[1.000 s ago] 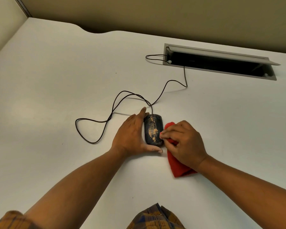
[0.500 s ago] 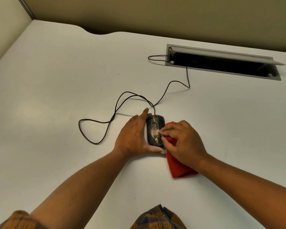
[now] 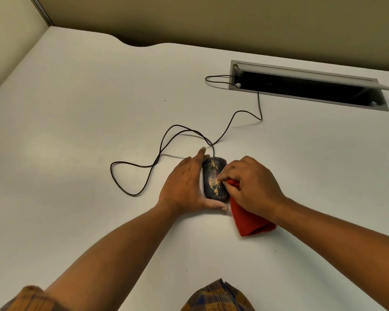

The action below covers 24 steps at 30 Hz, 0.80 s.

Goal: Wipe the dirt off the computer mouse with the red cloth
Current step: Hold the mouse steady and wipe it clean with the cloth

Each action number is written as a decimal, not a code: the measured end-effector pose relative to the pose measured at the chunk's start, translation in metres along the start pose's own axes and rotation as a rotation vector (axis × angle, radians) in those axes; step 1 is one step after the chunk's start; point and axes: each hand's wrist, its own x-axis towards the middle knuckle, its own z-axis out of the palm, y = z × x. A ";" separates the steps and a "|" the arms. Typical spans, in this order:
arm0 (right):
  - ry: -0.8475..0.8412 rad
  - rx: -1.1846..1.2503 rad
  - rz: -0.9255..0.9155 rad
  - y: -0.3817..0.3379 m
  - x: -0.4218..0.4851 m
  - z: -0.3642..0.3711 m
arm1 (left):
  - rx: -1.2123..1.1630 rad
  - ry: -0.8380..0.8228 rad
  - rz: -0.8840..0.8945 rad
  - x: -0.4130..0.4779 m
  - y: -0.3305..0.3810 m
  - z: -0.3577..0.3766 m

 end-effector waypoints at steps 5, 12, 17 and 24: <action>0.010 -0.008 0.031 0.000 0.014 -0.003 | -0.002 0.008 0.016 0.000 -0.001 0.001; 0.021 -0.022 0.040 -0.003 0.006 0.004 | -0.015 0.027 0.042 0.000 -0.002 0.001; 0.039 -0.045 -0.013 -0.005 -0.012 0.004 | -0.024 0.027 0.034 -0.001 -0.003 0.002; 0.068 -0.070 0.013 -0.010 -0.017 0.005 | -0.157 -0.074 0.037 -0.002 -0.010 -0.006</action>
